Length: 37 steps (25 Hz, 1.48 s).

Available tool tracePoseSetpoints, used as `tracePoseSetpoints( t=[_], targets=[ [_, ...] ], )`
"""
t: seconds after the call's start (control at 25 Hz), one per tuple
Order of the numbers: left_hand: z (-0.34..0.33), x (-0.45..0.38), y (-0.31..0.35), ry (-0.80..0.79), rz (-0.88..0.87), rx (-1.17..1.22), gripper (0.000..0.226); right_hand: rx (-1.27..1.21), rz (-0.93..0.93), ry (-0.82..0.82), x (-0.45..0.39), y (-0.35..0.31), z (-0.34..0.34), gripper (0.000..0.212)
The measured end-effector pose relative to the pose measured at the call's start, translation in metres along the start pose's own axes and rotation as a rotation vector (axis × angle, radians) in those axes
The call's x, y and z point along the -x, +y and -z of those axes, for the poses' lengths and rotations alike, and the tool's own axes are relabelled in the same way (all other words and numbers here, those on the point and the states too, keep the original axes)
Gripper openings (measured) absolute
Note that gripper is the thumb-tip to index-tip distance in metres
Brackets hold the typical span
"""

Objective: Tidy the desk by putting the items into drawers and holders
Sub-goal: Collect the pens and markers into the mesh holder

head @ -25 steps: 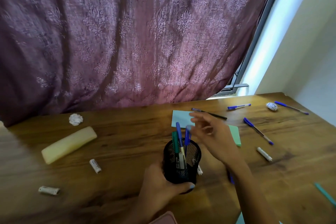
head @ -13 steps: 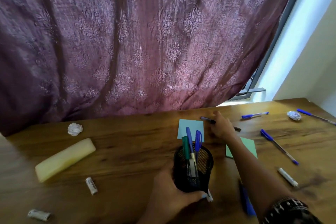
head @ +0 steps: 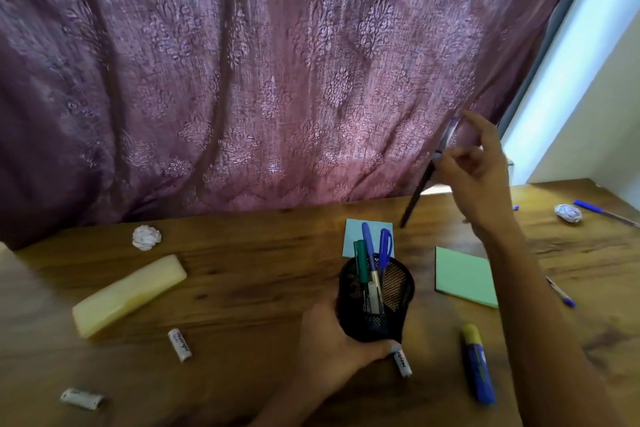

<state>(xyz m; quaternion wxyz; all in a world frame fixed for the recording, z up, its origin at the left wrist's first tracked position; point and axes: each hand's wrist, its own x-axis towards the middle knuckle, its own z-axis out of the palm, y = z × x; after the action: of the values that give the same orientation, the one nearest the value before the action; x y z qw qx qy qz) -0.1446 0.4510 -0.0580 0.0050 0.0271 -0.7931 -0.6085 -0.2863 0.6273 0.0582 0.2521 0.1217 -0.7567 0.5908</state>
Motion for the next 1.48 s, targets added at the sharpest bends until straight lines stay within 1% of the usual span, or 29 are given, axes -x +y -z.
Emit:
tracePoseSetpoints(
  t=[0.04, 0.08, 0.12, 0.24, 0.36, 0.52, 0.64, 0.72, 0.8, 0.88, 0.92, 0.96, 1.0, 1.04, 1.12, 1.2, 1.24, 1.36, 1.44, 1.48],
  targets=[
    [-0.001, 0.001, 0.0, 0.007, 0.0, -0.004, 0.068, -0.131, 0.015, -0.074, 0.01, -0.021, 0.004, 0.055],
    [-0.002, 0.002, 0.001, 0.012, -0.004, -0.009, 0.068, -0.19, 0.027, -0.152, 0.024, -0.041, 0.004, 0.054],
    [-0.003, 0.003, 0.002, 0.016, -0.014, -0.018, 0.068, -0.178, 0.033, -0.223, 0.037, -0.054, 0.003, 0.054],
    [-0.006, 0.008, 0.005, 0.035, -0.061, -0.041, 0.07, 0.031, 0.028, -0.394, 0.077, -0.067, -0.005, 0.056],
    [-0.009, 0.014, 0.009, 0.042, -0.09, -0.032, 0.067, 0.205, 0.05, -0.488, 0.099, -0.062, -0.01, 0.051],
    [-0.016, 0.019, 0.012, -0.002, -0.083, -0.022, 0.077, 0.33, 0.078, -0.459, 0.111, -0.053, -0.005, 0.044],
    [-0.028, 0.02, 0.014, -0.039, -0.079, -0.031, 0.082, 0.433, 0.11, -0.424, 0.115, -0.046, 0.005, 0.05],
    [-0.036, 0.019, 0.016, -0.056, -0.081, -0.018, 0.082, 0.457, 0.104, -0.369, 0.117, -0.039, 0.019, 0.05],
    [-0.044, 0.017, 0.018, -0.088, -0.071, 0.005, 0.077, 0.407, 0.033, -0.261, 0.115, -0.031, 0.037, 0.041],
    [-0.05, 0.016, 0.02, -0.126, -0.071, 0.036, 0.073, 0.337, -0.049, -0.089, 0.107, -0.011, 0.058, 0.028],
    [-0.055, 0.016, 0.021, -0.145, -0.068, 0.043, 0.072, 0.373, -0.084, -0.002, 0.1, 0.007, 0.07, 0.026],
    [-0.059, 0.015, 0.022, -0.16, -0.065, 0.046, 0.071, 0.455, -0.138, 0.057, 0.091, 0.026, 0.083, 0.028],
    [-0.063, 0.014, 0.022, -0.174, -0.066, 0.047, 0.07, 0.57, -0.216, 0.077, 0.082, 0.048, 0.095, 0.033],
    [-0.067, 0.014, 0.023, -0.186, -0.065, 0.051, 0.069, 0.697, -0.303, 0.057, 0.075, 0.071, 0.107, 0.04],
    [-0.074, 0.014, 0.024, -0.214, -0.061, 0.043, 0.069, 0.888, -0.465, -0.033, 0.068, 0.112, 0.127, 0.05],
    [-0.079, 0.012, 0.025, -0.23, -0.06, 0.044, 0.071, 0.984, -0.569, -0.099, 0.065, 0.14, 0.137, 0.057],
    [-0.082, 0.011, 0.026, -0.231, -0.056, 0.045, 0.071, 1.024, -0.59, -0.131, 0.064, 0.148, 0.14, 0.057],
    [-0.088, 0.01, 0.026, -0.238, -0.035, 0.038, 0.069, 1.177, -0.533, -0.201, 0.062, 0.155, 0.141, 0.044],
    [-0.091, 0.009, 0.026, -0.245, -0.029, 0.033, 0.068, 1.277, -0.446, -0.219, 0.059, 0.15, 0.142, 0.038],
    [-0.091, 0.009, 0.026, -0.244, -0.031, 0.03, 0.068, 1.285, -0.429, -0.206, 0.058, 0.146, 0.143, 0.037]
  ],
)
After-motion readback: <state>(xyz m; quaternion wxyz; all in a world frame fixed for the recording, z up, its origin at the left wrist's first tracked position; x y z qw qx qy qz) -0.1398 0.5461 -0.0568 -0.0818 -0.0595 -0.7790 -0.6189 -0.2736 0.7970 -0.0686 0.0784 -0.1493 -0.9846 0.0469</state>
